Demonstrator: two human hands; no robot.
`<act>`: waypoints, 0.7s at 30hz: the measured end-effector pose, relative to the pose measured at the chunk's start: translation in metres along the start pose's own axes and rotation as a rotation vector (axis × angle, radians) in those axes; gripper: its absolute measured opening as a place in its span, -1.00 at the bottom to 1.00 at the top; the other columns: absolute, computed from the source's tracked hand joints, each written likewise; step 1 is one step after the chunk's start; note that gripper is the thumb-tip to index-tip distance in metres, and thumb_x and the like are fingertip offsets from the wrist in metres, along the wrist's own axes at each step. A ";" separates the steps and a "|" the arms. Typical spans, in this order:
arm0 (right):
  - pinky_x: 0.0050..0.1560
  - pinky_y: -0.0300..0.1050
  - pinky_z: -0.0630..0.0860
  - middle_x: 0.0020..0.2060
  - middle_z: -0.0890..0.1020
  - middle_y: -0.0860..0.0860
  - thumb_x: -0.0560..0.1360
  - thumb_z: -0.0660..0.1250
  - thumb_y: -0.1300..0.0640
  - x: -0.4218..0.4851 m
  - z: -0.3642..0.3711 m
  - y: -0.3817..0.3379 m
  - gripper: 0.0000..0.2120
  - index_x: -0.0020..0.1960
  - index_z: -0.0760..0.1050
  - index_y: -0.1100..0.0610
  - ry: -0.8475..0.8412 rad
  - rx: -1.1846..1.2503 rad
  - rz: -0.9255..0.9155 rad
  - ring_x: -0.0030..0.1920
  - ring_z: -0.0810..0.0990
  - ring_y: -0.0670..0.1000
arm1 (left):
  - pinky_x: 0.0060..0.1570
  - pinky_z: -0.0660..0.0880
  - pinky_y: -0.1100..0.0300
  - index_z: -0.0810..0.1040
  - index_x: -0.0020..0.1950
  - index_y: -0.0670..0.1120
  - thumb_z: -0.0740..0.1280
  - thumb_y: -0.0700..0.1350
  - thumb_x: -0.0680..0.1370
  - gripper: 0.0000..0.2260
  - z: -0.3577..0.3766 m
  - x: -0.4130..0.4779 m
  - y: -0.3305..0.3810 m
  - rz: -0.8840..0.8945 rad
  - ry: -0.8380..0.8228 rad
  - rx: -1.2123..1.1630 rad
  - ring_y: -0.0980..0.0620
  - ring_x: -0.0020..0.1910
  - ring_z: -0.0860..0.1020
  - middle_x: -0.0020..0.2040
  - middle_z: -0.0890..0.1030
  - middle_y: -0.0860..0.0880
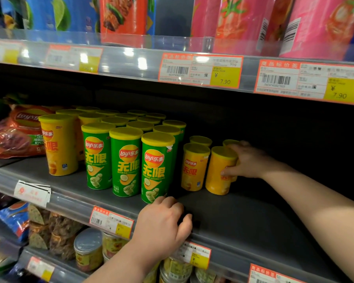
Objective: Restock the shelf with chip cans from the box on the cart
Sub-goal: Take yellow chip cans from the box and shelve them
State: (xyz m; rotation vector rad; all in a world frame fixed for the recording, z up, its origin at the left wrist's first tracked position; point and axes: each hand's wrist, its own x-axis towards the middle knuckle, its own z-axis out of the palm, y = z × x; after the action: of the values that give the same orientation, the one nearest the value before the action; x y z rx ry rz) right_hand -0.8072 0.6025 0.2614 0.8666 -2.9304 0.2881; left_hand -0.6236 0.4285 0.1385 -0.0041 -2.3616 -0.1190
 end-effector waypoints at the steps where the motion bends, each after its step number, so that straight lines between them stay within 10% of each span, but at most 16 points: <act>1: 0.31 -0.02 0.37 0.45 0.20 0.06 0.31 0.46 -0.23 0.000 0.000 -0.001 -0.09 0.51 0.11 -0.05 0.017 -0.023 0.008 0.39 0.32 0.12 | -0.52 0.39 0.22 0.52 -0.38 0.01 0.19 0.12 0.43 -0.72 0.000 0.000 0.000 0.001 -0.001 -0.001 0.01 -0.38 0.51 -0.38 0.50 0.06; 6: 0.44 0.00 0.23 0.54 0.00 -0.05 0.37 0.48 -0.07 -0.003 -0.001 -0.001 -0.09 0.54 0.00 -0.13 -0.059 0.063 -0.061 0.50 0.12 0.07 | -0.53 0.36 0.22 0.51 -0.39 0.00 0.20 0.13 0.43 -0.72 0.001 0.000 -0.001 0.013 0.007 -0.007 0.00 -0.39 0.50 -0.39 0.49 0.05; 15: 0.35 -0.04 0.34 0.42 0.27 0.02 0.44 0.44 0.05 -0.005 -0.012 0.010 -0.32 0.47 0.23 -0.06 -0.054 0.205 -0.080 0.40 0.31 0.06 | -0.53 0.38 0.21 0.51 -0.39 -0.01 0.21 0.12 0.43 -0.71 0.003 -0.001 -0.003 0.028 0.021 -0.034 0.00 -0.40 0.50 -0.39 0.49 0.04; 21: 0.27 -0.09 0.31 0.34 0.44 0.12 0.62 0.13 0.00 0.014 -0.010 0.028 -0.65 0.35 0.44 0.06 0.235 0.410 0.163 0.34 0.40 0.13 | -0.52 0.40 0.21 0.53 -0.38 0.00 0.20 0.13 0.43 -0.71 0.004 -0.001 -0.003 0.017 0.007 -0.028 0.00 -0.38 0.51 -0.37 0.51 0.05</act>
State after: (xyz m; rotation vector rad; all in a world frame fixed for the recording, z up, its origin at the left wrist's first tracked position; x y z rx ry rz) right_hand -0.8338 0.6197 0.2682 0.5762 -2.7617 0.9565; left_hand -0.6257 0.4257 0.1348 -0.0367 -2.3521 -0.1434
